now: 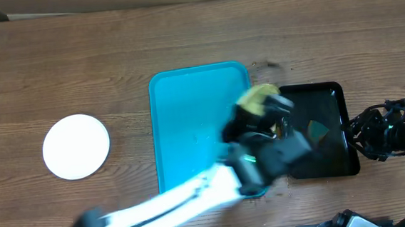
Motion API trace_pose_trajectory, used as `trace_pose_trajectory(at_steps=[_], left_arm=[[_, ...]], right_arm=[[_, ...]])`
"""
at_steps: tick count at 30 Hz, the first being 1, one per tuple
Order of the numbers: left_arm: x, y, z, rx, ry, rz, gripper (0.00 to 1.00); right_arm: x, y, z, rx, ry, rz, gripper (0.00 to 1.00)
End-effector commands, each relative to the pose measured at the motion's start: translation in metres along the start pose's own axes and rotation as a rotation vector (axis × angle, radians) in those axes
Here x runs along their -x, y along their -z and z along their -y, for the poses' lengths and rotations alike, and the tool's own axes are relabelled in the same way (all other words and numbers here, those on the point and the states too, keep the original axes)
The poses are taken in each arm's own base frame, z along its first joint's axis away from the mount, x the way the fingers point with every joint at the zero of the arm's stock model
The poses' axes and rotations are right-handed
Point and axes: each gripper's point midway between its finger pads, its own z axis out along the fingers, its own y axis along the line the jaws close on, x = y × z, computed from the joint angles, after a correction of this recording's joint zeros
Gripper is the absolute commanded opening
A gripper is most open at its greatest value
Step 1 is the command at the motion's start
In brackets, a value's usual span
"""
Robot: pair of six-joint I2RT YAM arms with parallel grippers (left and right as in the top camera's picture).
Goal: Clean dirty plates on tray and stack at the side
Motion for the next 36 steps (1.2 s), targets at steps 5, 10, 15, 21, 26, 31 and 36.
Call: trace_pose_trajectory(at_steps=[5,10,15,21,26,31,36], left_arm=[[-0.073,-0.002,-0.150,0.063,0.652,-0.335,0.04],[-0.138,-0.004,-0.232,0.276,0.750,-0.497,0.04],[-0.210,-0.028,-0.266,0.333,0.871,-0.674,0.04],[-0.284,-0.070,-0.277,0.244,1.207,-0.719,0.04],[-0.336,-0.085,-0.298,0.312,1.382,-0.733,0.04],[-0.368,-0.102,-0.293,0.328,1.409,-0.821,0.08],[-0.372,-0.111,-0.280,0.249,1.405,-0.865,0.56]], right_arm=[[0.007,0.007,-0.005,0.009,0.023,0.035,0.50],[0.007,0.007,-0.006,0.010,0.024,0.036,0.50],[0.007,0.006,-0.005,0.009,0.022,0.034,0.50],[0.004,0.006,-0.005,0.006,0.016,0.024,0.50],[0.004,0.006,-0.004,0.006,0.016,0.024,0.50],[0.003,0.006,-0.004,0.005,0.014,0.021,0.50],[0.003,0.006,-0.004,0.005,0.014,0.021,0.50]])
